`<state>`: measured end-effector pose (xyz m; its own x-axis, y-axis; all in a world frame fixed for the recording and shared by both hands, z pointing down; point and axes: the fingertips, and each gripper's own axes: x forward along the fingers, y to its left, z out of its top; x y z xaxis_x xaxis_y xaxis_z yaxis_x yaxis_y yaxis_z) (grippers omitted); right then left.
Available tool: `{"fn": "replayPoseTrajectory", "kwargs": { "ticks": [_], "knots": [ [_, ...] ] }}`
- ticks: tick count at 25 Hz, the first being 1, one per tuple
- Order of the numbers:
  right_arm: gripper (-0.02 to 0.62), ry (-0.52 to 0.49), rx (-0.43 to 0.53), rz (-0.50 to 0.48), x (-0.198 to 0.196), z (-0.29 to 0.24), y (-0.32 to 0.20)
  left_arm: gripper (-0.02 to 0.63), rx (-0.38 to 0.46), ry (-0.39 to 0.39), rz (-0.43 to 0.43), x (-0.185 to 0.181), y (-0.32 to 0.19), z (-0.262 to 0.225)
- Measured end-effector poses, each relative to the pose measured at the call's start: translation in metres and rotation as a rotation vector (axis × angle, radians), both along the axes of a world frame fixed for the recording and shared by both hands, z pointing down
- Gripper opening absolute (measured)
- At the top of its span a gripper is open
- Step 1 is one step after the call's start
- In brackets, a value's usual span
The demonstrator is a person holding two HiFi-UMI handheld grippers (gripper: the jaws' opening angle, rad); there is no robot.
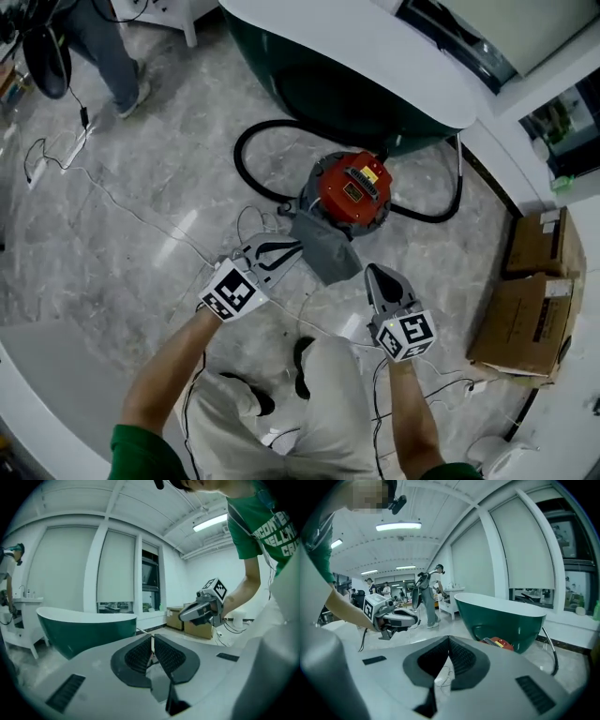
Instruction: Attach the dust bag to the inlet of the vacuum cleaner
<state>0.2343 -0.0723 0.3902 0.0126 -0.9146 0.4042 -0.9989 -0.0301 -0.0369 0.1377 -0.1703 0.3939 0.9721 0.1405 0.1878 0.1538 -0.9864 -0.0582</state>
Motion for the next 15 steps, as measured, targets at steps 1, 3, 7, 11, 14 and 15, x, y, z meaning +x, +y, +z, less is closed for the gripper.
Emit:
{"fn": "replayPoseTrajectory", "kwargs": {
  "ticks": [1, 3, 7, 11, 14, 15],
  "knots": [
    [0.009, -0.007, -0.008, 0.0, -0.01, -0.019, -0.001, 0.023, -0.02, 0.006, -0.027, -0.011, 0.0, -0.02],
    [0.009, -0.014, -0.03, 0.006, -0.027, -0.053, -0.001, 0.02, -0.059, 0.018, -0.076, -0.031, 0.001, -0.059],
    [0.009, -0.026, -0.075, 0.021, -0.062, -0.121, 0.006, 0.015, -0.148, 0.04, -0.165, -0.074, 0.011, -0.132],
    [0.009, -0.051, -0.07, 0.034, -0.096, -0.193, 0.017, 0.013, -0.183, 0.028, -0.212, -0.118, 0.035, -0.193],
    [0.009, -0.049, -0.056, 0.056, -0.112, -0.238, 0.029, 0.009, -0.184, 0.031, -0.215, -0.139, 0.054, -0.234],
    [0.009, -0.046, -0.05, 0.062, -0.118, -0.251, 0.033, 0.009, -0.186, 0.035, -0.223, -0.146, 0.058, -0.247]
  ]
}}
